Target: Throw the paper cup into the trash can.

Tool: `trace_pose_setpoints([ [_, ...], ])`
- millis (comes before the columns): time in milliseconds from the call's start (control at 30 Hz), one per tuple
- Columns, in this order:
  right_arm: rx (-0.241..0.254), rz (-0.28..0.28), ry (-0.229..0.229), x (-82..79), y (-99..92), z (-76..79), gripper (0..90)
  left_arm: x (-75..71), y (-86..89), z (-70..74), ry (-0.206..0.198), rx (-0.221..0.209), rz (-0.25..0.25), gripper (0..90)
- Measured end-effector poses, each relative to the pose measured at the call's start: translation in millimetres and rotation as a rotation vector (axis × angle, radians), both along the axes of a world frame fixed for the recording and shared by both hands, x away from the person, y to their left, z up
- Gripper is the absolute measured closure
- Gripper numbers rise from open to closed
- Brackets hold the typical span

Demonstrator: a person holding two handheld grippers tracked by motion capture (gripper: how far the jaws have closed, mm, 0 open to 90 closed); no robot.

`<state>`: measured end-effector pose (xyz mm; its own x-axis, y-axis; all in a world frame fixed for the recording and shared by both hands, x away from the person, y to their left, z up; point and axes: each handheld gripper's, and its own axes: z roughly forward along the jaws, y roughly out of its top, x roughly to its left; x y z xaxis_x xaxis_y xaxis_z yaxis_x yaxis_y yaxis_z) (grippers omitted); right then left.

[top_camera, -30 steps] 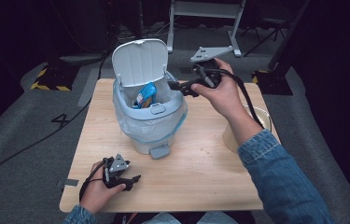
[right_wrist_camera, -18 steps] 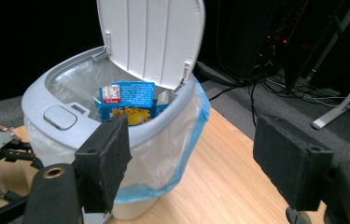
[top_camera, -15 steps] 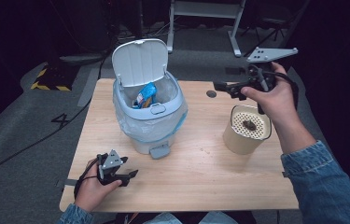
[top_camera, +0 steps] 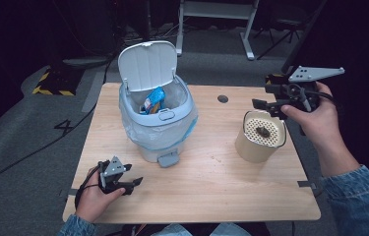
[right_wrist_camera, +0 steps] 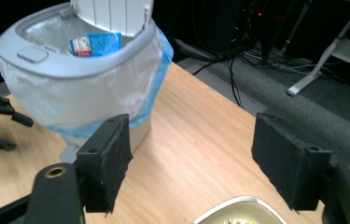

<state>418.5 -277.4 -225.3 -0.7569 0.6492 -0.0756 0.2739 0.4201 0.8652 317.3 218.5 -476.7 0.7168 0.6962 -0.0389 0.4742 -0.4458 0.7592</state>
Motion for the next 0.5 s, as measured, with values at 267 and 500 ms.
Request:
trace_pose_setpoints([
  [267, 0.010, -0.017, 0.017, -23.9, -26.3, -13.7, 29.8, -0.5, -1.0, -0.3, 0.006, 0.003, -0.001, 35.0],
  [500, -0.018, -0.025, 0.053, -43.9, -42.0, -29.6, 32.0, -0.6, 0.1, 0.1, 0.013, -0.007, 0.005, 35.0],
])
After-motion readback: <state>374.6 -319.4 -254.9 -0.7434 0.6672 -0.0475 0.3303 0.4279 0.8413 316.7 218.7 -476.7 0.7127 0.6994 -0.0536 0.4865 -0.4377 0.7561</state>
